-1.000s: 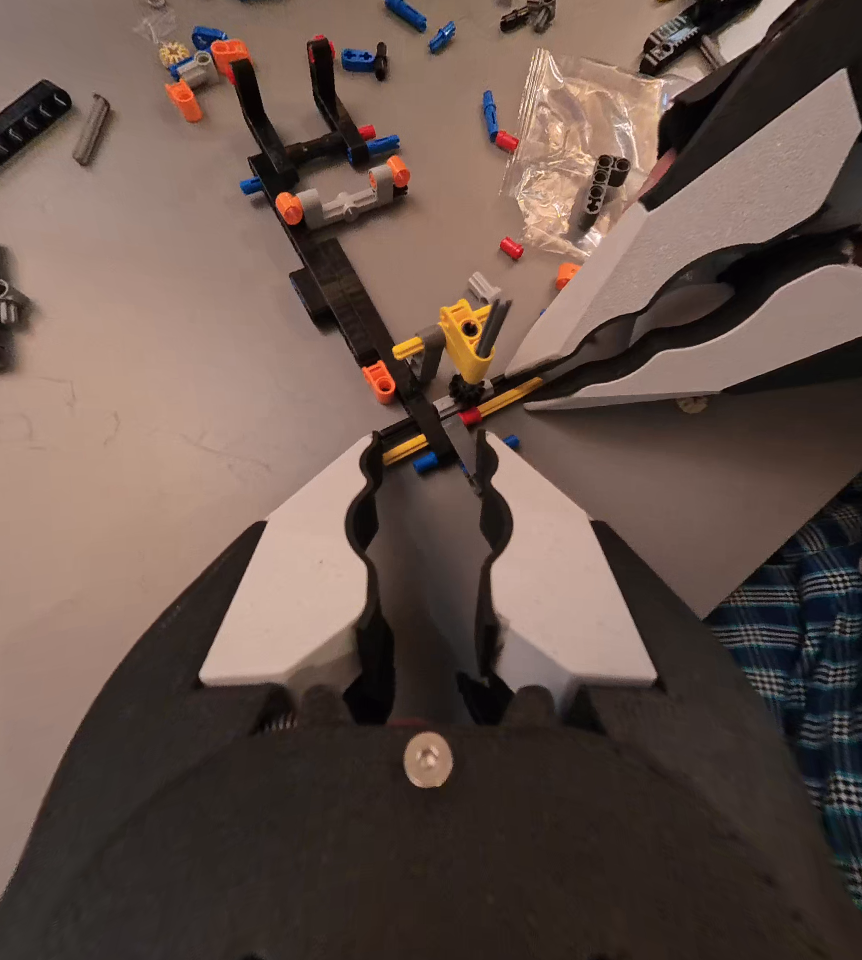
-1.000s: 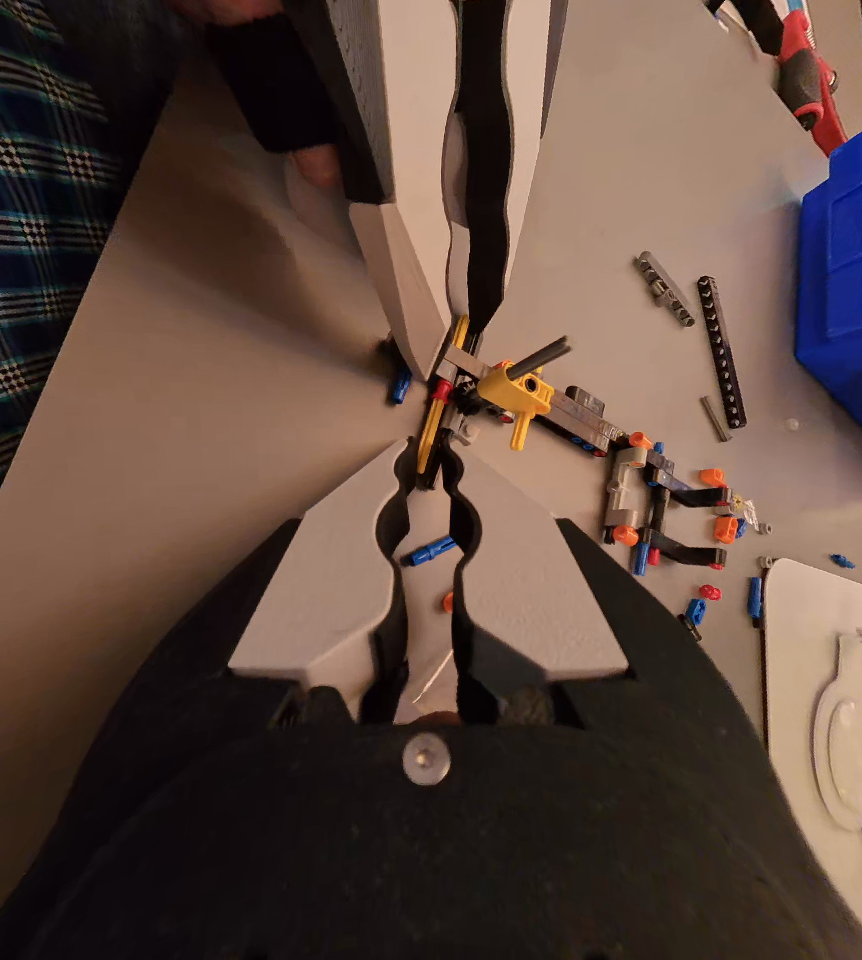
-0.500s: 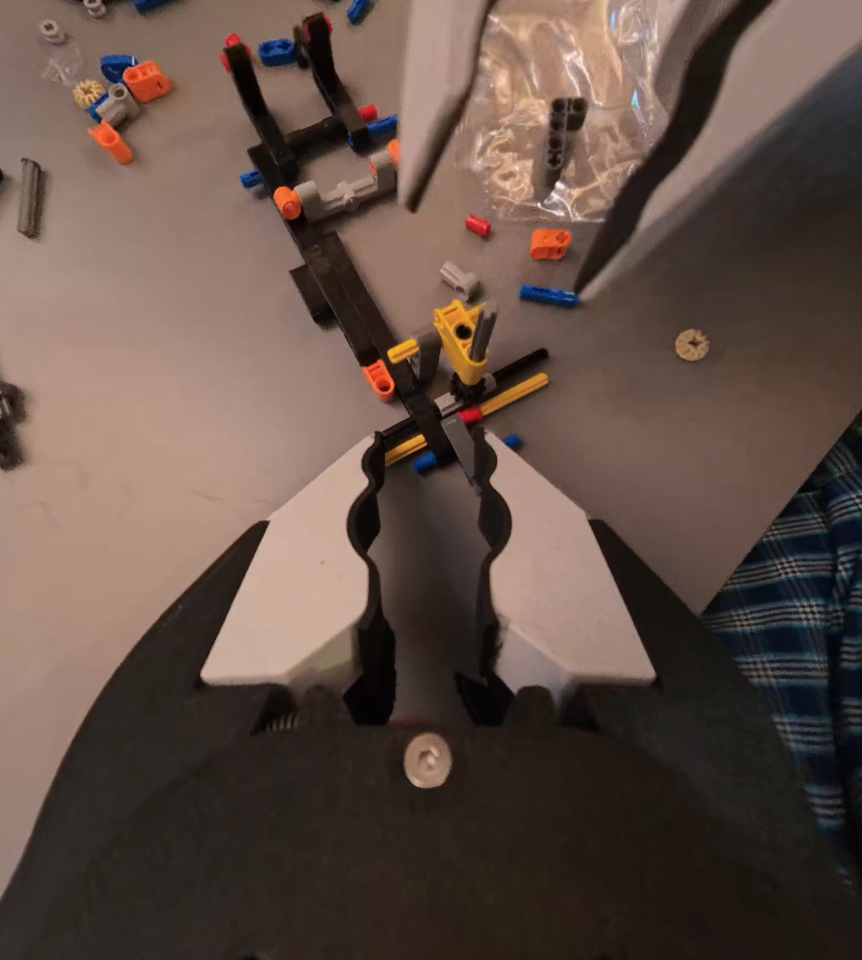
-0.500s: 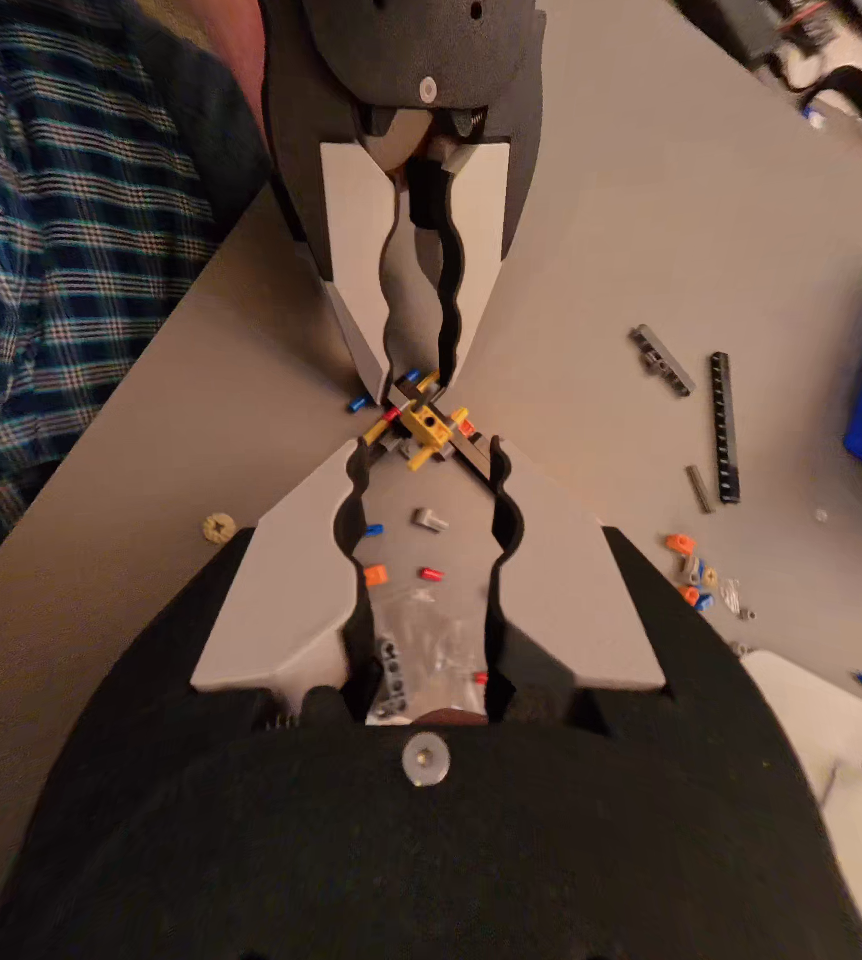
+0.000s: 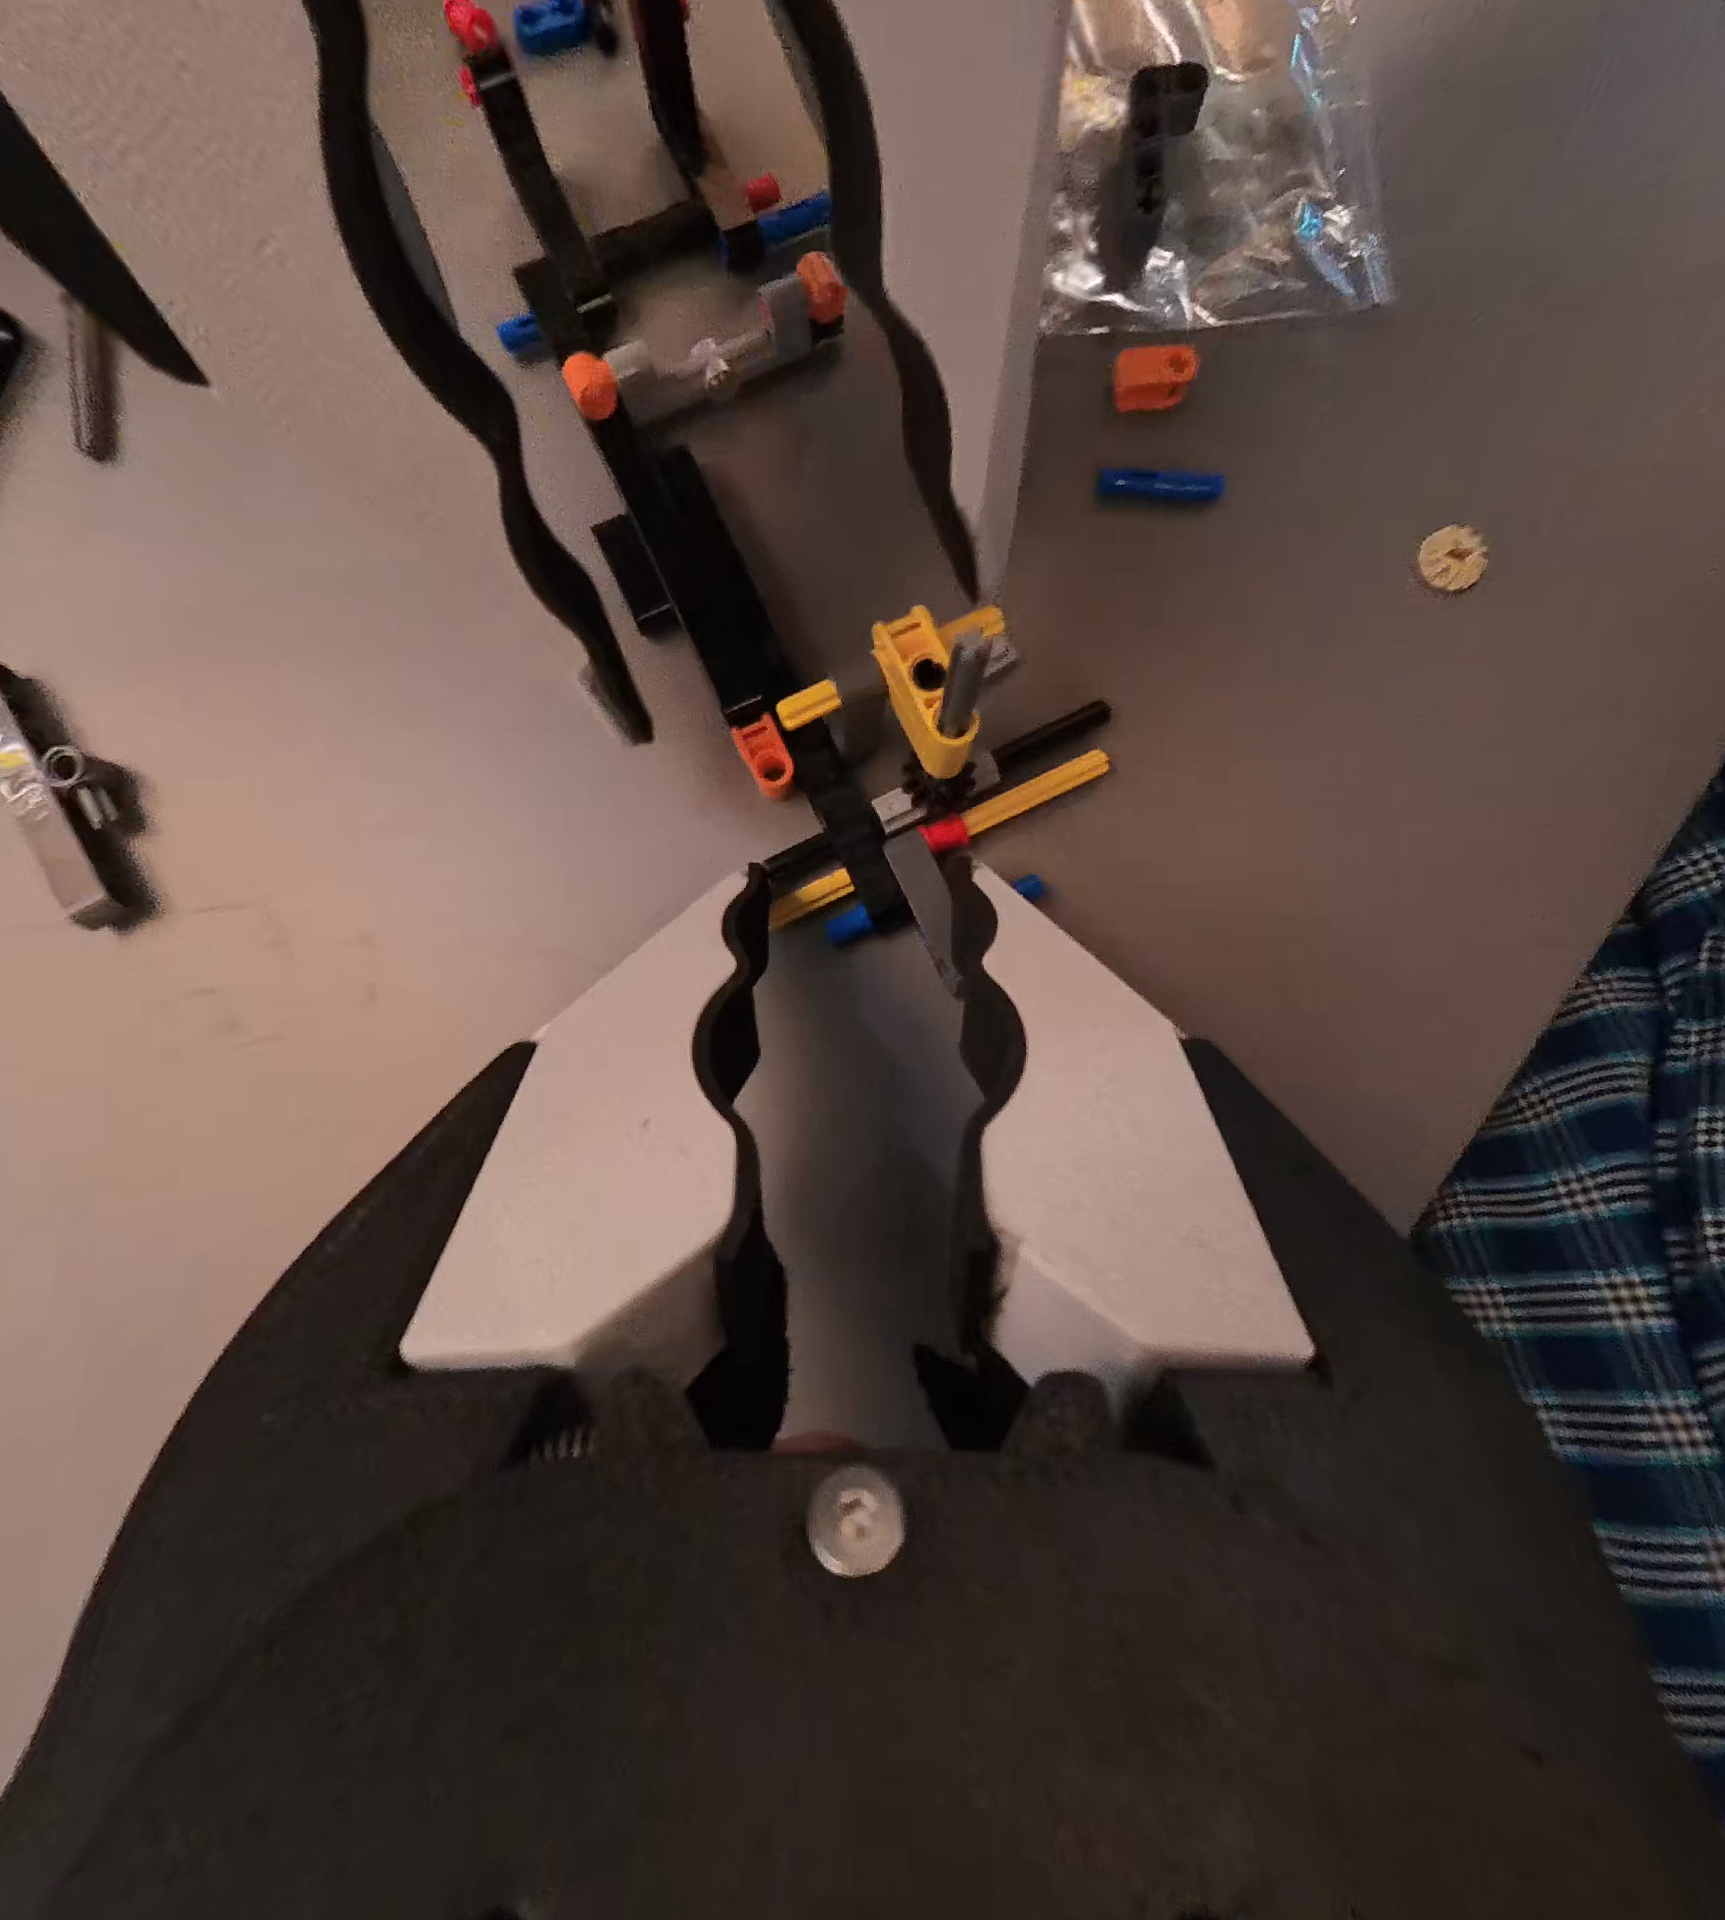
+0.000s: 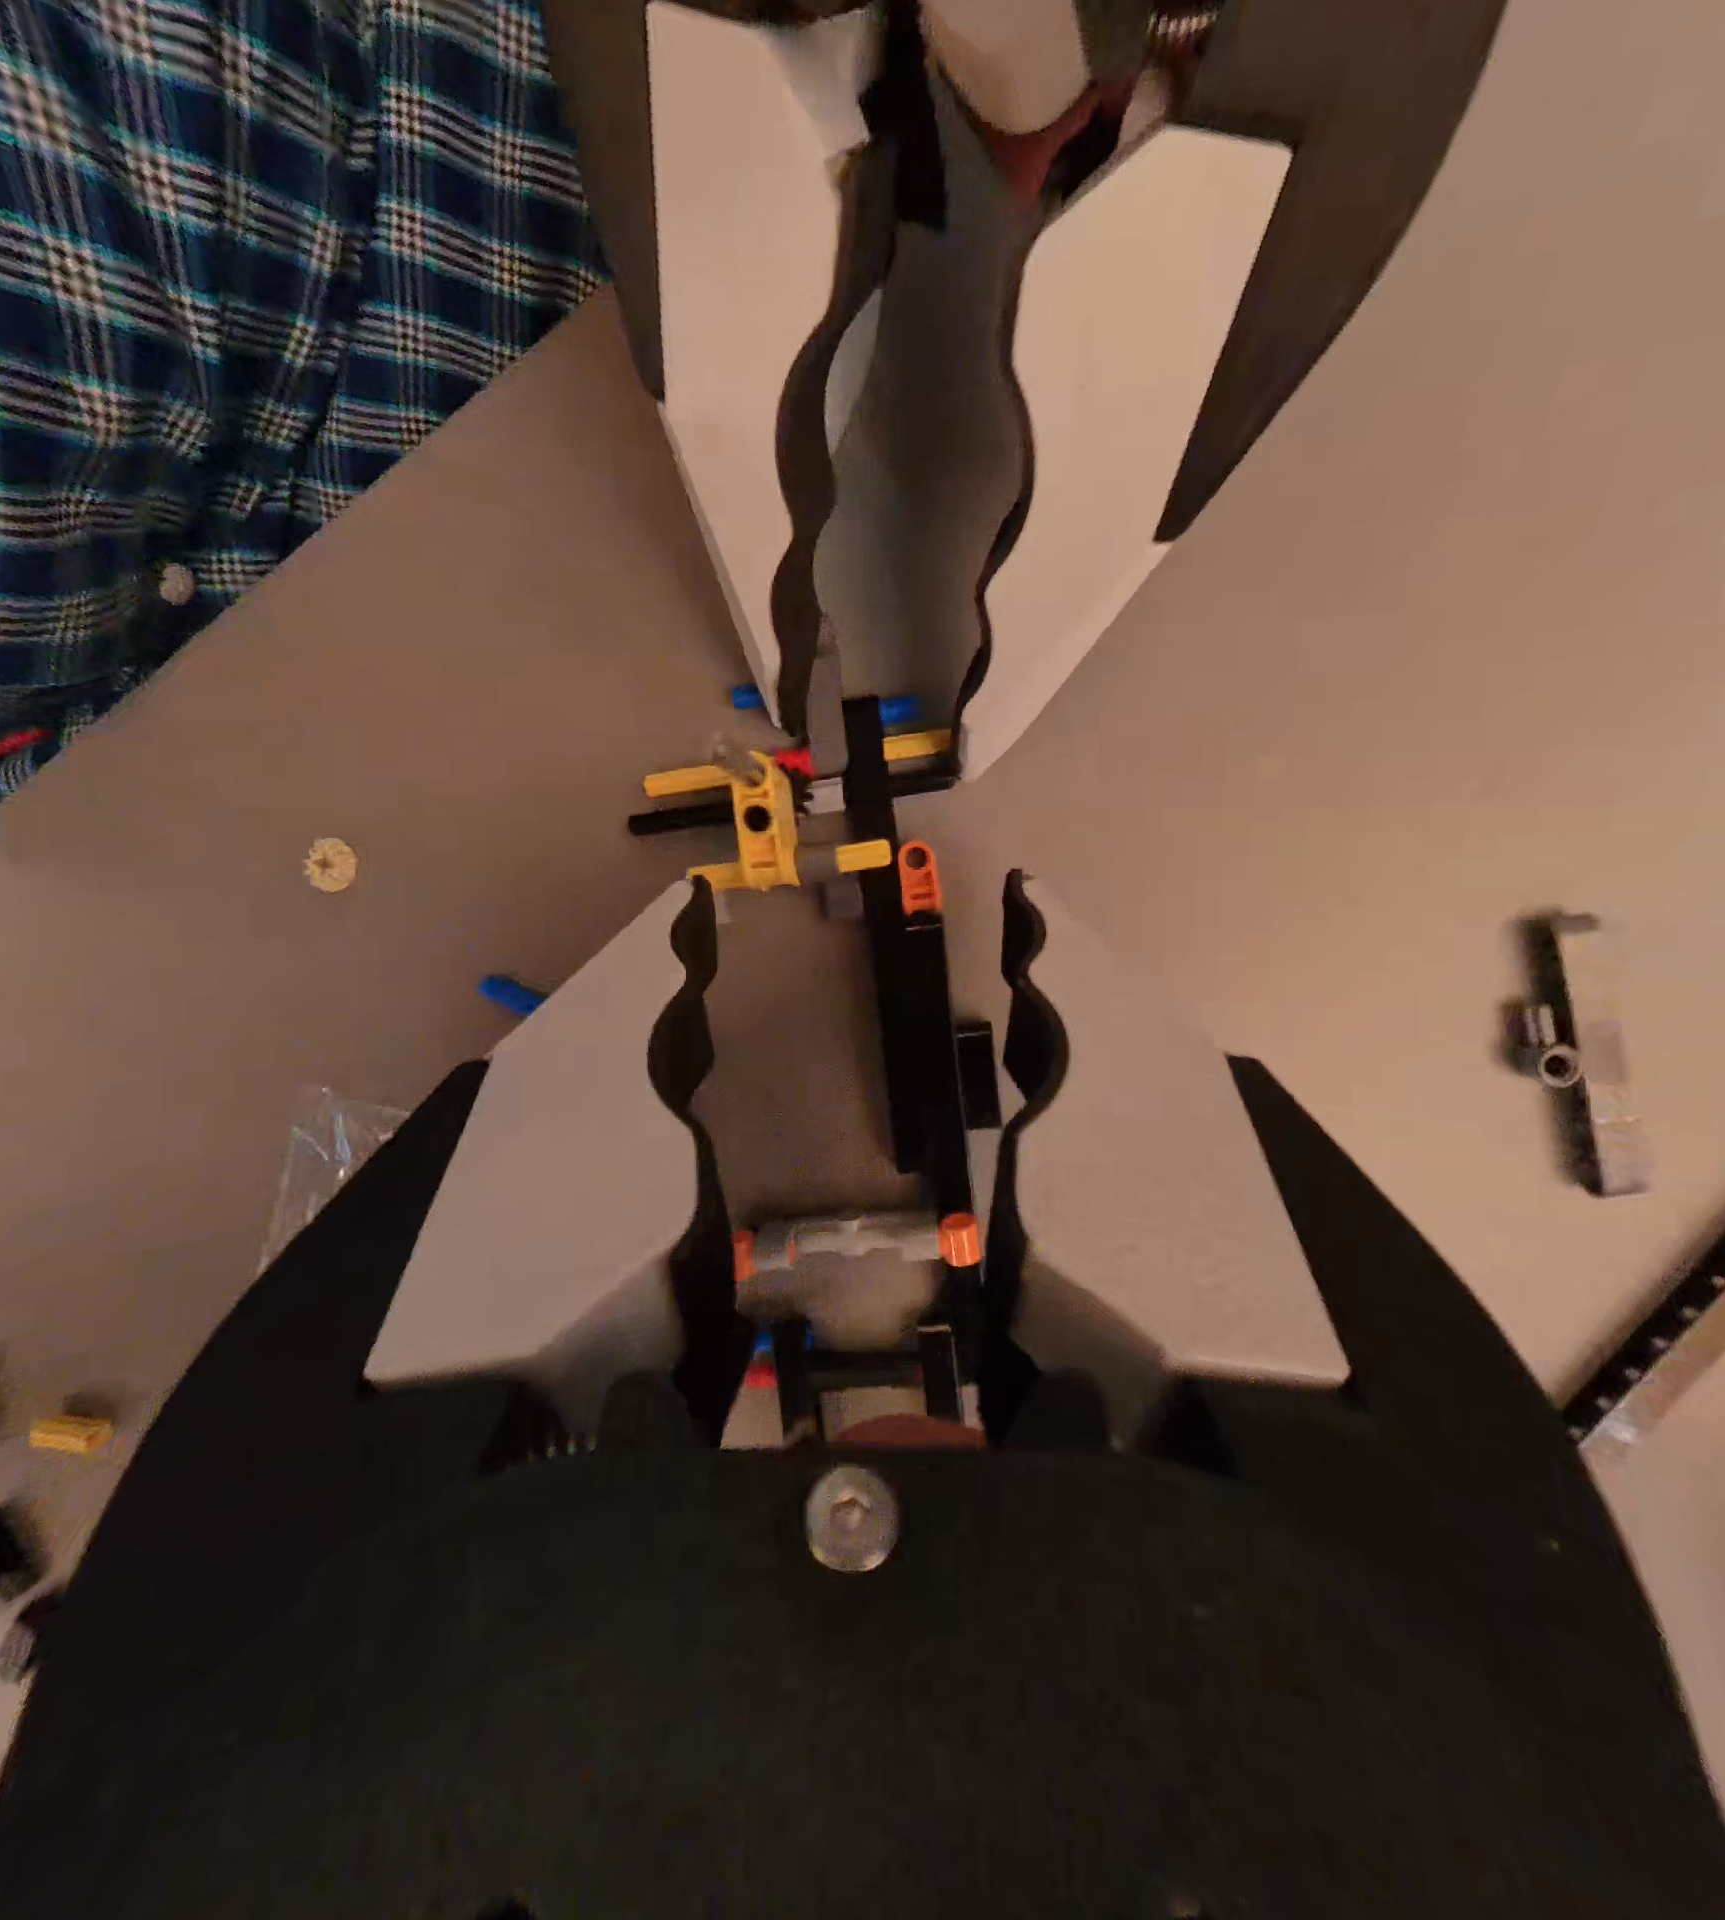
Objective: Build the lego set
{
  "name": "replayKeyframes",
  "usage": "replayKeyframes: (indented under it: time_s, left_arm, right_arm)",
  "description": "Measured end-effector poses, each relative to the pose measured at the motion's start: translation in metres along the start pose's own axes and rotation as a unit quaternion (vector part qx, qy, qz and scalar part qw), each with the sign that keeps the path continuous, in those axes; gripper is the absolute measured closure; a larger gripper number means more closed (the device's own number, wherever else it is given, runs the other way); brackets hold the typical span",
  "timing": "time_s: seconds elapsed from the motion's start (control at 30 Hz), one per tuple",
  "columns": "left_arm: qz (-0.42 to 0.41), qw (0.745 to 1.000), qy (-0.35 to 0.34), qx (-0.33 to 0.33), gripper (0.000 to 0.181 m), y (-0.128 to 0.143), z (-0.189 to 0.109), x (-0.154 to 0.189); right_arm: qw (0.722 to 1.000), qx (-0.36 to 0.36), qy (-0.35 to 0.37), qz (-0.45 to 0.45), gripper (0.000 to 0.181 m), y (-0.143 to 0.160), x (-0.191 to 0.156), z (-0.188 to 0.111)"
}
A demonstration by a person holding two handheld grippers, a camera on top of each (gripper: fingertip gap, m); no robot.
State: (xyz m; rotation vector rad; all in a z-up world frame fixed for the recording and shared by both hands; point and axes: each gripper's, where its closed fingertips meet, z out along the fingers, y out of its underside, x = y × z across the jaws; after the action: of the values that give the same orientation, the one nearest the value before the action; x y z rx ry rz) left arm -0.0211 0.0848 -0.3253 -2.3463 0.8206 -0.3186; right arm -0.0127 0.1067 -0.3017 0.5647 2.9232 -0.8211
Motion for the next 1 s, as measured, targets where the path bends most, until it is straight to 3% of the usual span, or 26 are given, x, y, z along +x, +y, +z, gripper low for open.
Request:
replayKeyframes:
  time_s: [0.23, 0.47, 0.77, 0.87, 1.0]
  left_arm:
    - [-0.009, 0.999, -0.027, -0.017, 0.134, 0.011, -0.007, -0.014]
    - [-0.017, 0.998, -0.051, -0.013, 0.149, 0.014, -0.014, -0.016]
    - [-0.022, 0.999, -0.049, -0.001, 0.149, 0.016, -0.014, -0.016]
    - [-0.026, 0.998, -0.053, 0.003, 0.149, 0.018, -0.015, -0.017]
    - [-0.034, 0.998, -0.057, 0.016, 0.149, 0.018, -0.014, -0.017]
  right_arm:
    - [0.998, -0.031, -0.058, -0.018, 0.123, 0.008, 0.011, -0.004]
    - [0.994, -0.034, -0.046, -0.089, 0.125, -0.007, 0.026, 0.015]
    - [0.99, -0.013, -0.073, -0.122, 0.134, -0.011, 0.025, 0.027]
    - [0.988, 0.002, -0.083, -0.133, 0.148, -0.012, 0.018, 0.029]
    - [0.989, 0.022, -0.073, -0.126, 0.148, -0.013, 0.02, 0.029]
